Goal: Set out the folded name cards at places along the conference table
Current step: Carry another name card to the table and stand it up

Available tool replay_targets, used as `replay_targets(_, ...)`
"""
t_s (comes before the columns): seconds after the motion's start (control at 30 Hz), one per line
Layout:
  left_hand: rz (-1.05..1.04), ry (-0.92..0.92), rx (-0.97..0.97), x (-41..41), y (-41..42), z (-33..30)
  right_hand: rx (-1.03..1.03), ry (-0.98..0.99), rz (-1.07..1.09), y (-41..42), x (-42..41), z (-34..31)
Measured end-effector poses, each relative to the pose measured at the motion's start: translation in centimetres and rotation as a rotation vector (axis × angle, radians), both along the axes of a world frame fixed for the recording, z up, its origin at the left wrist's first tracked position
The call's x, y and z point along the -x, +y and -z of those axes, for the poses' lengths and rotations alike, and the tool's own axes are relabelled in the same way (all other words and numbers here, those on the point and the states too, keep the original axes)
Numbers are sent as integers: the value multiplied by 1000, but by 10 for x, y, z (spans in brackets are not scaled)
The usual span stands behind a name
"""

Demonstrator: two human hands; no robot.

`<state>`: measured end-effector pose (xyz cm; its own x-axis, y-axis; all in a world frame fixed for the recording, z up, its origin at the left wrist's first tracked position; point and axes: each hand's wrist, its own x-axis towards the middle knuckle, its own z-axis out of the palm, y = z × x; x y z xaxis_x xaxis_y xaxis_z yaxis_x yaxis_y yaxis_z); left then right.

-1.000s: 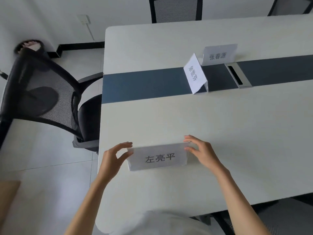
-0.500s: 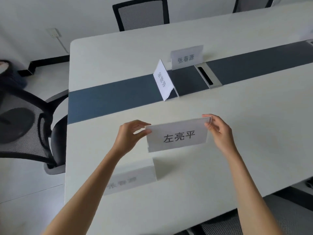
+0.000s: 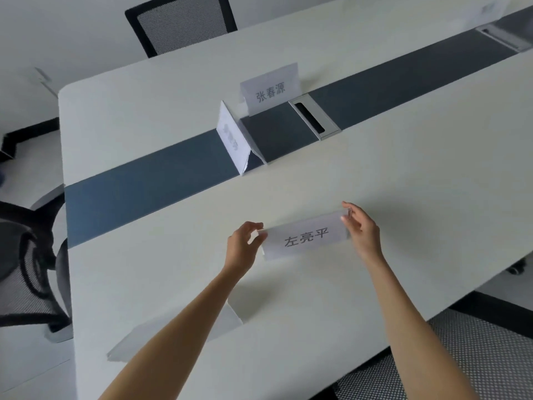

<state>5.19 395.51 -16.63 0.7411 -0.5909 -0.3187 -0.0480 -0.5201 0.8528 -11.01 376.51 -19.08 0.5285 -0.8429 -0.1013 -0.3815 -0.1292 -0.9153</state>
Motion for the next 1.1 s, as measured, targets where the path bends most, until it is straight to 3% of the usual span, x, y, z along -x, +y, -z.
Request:
replay_targets(0.17,-175,36,-16,22,10,0,-76,-65,123,9,6,13)
replay_targets(0.4,-90,112,74,55,9,4,-198,-91,164,16,15,33)
replay_targets(0.53,-43,166,80,39,-23,5,-194,-35,198,-27,-7,36)
replay_targets(0.83,1,318,57,-6,-104,1,-215,-2,52,-129,-77,34)
replay_targets(1.1,-78,321,132,-29,-156,14,-231,-6,20,-178,-106,50)
